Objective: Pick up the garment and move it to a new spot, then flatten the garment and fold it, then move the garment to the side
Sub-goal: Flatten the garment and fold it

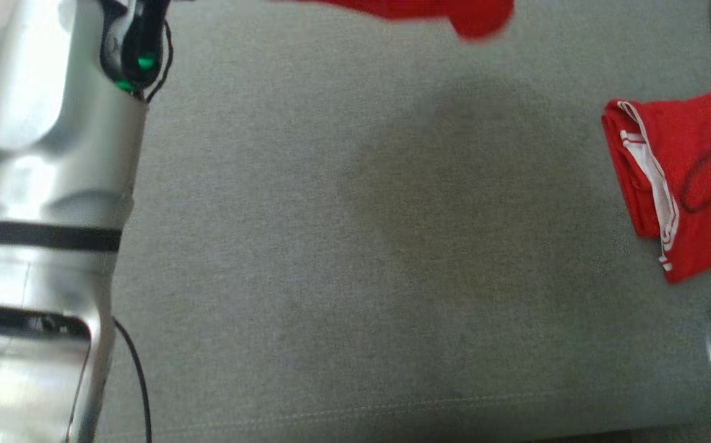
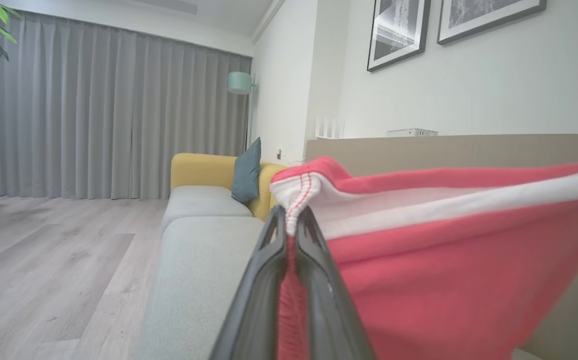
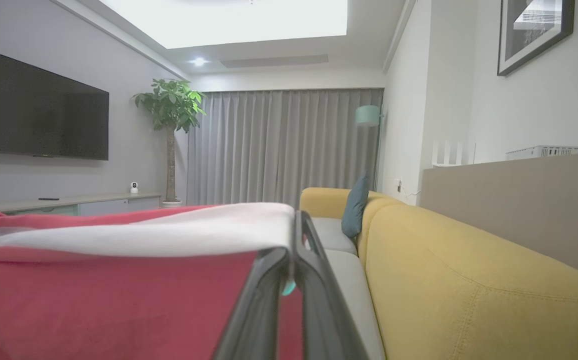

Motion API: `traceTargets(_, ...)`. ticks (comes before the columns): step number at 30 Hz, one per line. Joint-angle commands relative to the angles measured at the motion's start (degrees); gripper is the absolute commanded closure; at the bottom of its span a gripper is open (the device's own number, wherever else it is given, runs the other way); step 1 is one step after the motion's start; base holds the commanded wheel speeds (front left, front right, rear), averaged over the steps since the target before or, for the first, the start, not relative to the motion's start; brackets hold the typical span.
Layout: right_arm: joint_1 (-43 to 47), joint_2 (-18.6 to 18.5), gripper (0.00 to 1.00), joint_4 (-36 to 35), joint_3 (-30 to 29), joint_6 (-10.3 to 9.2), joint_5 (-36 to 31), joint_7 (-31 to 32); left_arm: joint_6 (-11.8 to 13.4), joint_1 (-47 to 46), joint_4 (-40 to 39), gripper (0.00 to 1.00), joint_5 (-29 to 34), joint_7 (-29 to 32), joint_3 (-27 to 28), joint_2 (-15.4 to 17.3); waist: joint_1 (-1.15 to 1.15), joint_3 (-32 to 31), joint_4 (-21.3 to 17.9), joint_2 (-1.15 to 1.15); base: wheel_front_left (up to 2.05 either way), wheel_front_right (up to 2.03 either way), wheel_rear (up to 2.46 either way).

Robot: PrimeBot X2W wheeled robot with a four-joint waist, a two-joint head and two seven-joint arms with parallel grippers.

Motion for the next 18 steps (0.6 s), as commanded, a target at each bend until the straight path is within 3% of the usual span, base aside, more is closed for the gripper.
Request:
traceTargets(1,-2.29,2.32,1.0,3.19,0.75,0.21,0.91,-1.76,-0.67,-3.4,2.59,1.0,0.4,-1.48,1.92,1.39,0.0,0.76,-0.74,0.0,0.0,0.0,0.0)
traceTargets(11,1.6,8.33,1.0,29.5,5.67,0.21,4.33,-9.96,-2.72,2.17,26.18,1.0,-3.27,-3.76,0.34,-2.49,0.0,5.47,-1.46,0.0,0.0,0.0,0.0)
traceTargets(18,10.0,8.7,1.0,34.52,8.87,0.21,7.55,-13.85,-3.15,9.56,30.01,1.0,-7.01,-3.92,-1.99,-3.34,0.0,6.96,-0.73,0.0,0.0,0.0,0.0)
